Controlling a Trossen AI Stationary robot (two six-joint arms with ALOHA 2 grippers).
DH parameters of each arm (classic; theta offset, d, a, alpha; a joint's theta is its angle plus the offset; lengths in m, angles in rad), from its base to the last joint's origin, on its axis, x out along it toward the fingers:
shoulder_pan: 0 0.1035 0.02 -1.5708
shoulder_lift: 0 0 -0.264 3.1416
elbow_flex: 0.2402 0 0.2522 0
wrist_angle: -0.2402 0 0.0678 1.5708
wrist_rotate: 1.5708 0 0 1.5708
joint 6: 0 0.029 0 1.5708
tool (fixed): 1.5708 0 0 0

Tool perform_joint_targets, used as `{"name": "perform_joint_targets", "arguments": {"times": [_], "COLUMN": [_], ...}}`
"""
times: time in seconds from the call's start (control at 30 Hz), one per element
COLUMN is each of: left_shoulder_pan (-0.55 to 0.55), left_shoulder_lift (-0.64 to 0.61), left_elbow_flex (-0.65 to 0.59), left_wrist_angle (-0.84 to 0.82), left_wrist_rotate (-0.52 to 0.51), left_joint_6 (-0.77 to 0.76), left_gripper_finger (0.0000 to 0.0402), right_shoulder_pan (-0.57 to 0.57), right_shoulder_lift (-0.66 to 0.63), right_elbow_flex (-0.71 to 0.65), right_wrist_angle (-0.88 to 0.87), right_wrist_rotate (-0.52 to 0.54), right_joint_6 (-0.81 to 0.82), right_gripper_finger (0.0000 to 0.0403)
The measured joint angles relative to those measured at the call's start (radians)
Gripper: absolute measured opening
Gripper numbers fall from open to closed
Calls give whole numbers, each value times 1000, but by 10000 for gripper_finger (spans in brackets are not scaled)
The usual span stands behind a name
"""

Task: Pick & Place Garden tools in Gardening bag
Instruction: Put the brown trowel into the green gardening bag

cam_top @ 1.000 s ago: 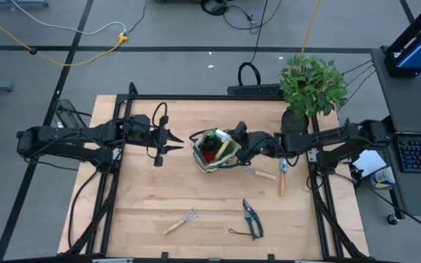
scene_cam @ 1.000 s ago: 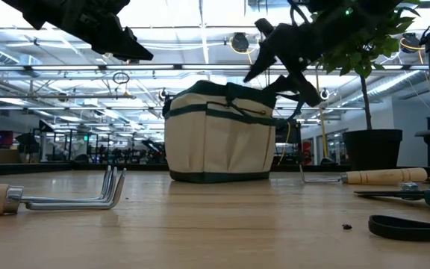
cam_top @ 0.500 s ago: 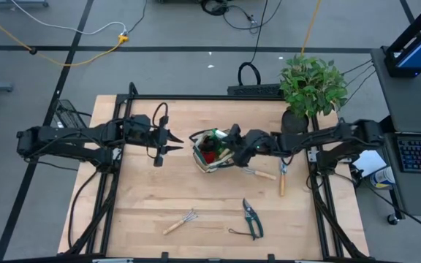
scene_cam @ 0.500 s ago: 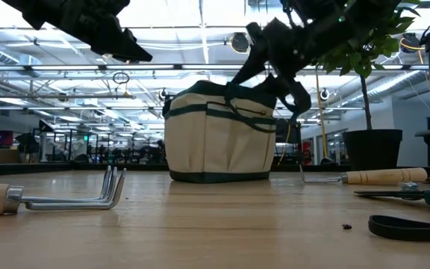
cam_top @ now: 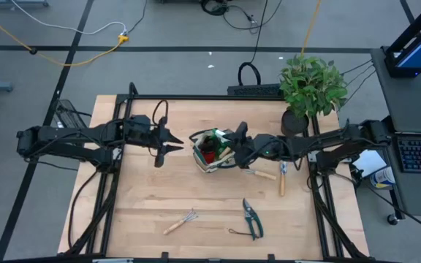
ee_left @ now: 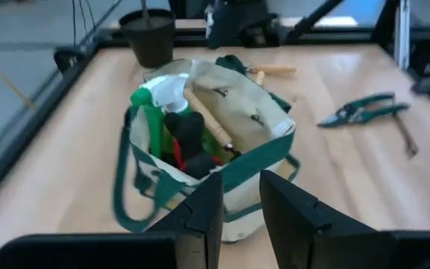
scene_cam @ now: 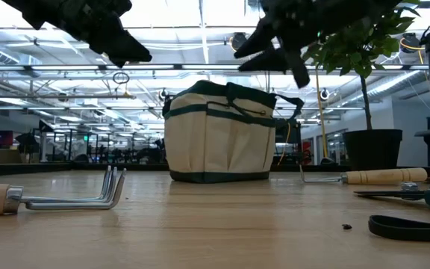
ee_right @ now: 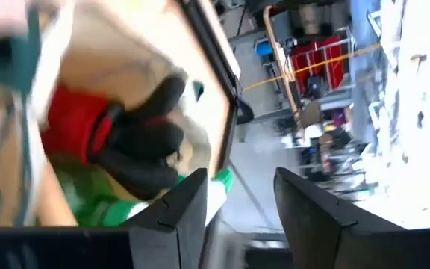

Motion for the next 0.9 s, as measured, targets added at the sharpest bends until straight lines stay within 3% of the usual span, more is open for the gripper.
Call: {"name": "perform_joint_targets", "arguments": {"times": [0.07,0.27,0.33,0.57,0.77,0.9], "left_shoulder_pan": [-15,-129,-181,-361,-465,-496], "left_shoulder_lift": [0,14,29,178,300,337], "left_elbow_flex": [0,0,0,0,0,0], "left_wrist_angle": [-1,-7,-7,40,170,263], "left_wrist_rotate": [0,1,0,-81,-88,-89], "left_joint_6": [-75,-207,-243,-374,-377,-369], "left_gripper_finger": [93,93,93,93,93,93], "right_shoulder_pan": [12,32,36,40,40,40], "right_shoulder_lift": [-28,-72,-75,-74,-74,-74], "right_elbow_flex": [0,-1,-1,-60,-125,-139], "right_wrist_angle": [-53,-185,-199,-119,-47,-47], "right_wrist_rotate": [-42,-296,-330,-329,-330,-330], "right_joint_6": [103,355,420,473,448,580], "right_gripper_finger": [146,145,145,146,144,144]}}
